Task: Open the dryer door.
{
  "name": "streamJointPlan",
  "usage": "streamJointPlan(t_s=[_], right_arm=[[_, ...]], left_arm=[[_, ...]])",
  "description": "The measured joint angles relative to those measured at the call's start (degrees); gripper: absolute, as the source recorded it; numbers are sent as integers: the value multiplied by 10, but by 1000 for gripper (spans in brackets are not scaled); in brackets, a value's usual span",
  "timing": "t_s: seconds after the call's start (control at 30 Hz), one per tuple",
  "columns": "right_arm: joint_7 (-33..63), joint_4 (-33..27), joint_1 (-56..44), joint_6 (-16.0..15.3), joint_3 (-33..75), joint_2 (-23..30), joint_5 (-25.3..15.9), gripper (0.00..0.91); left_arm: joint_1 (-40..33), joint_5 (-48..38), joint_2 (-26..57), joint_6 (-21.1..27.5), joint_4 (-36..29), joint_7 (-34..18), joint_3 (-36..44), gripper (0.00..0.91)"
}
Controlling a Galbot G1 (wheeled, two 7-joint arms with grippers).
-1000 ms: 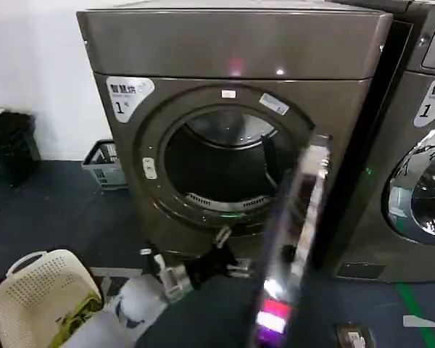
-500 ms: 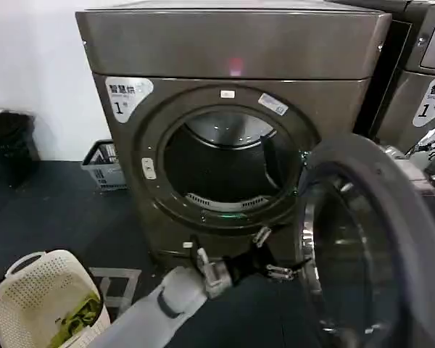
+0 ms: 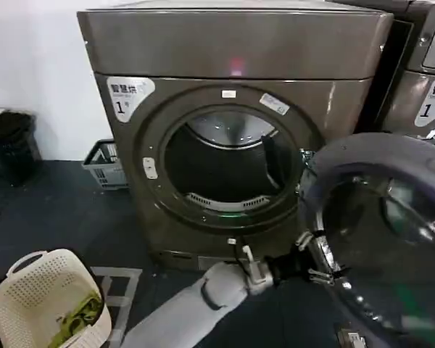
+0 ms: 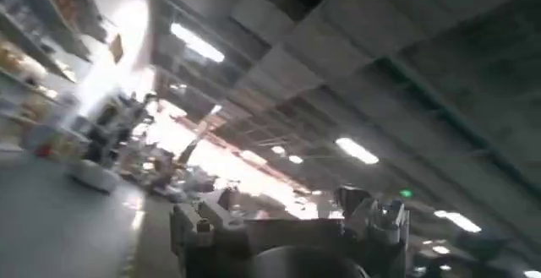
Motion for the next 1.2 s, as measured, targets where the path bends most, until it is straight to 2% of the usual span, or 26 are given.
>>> streamJointPlan(t_s=[0.53, 1.2], right_arm=[[2, -3, 3, -3, 0, 8, 1, 907], [5, -34, -11, 8, 12, -6, 2, 907]], left_arm=[[-45, 2, -52, 0, 70, 2, 13, 907], [-48, -2, -54, 6, 68, 5, 13, 907]])
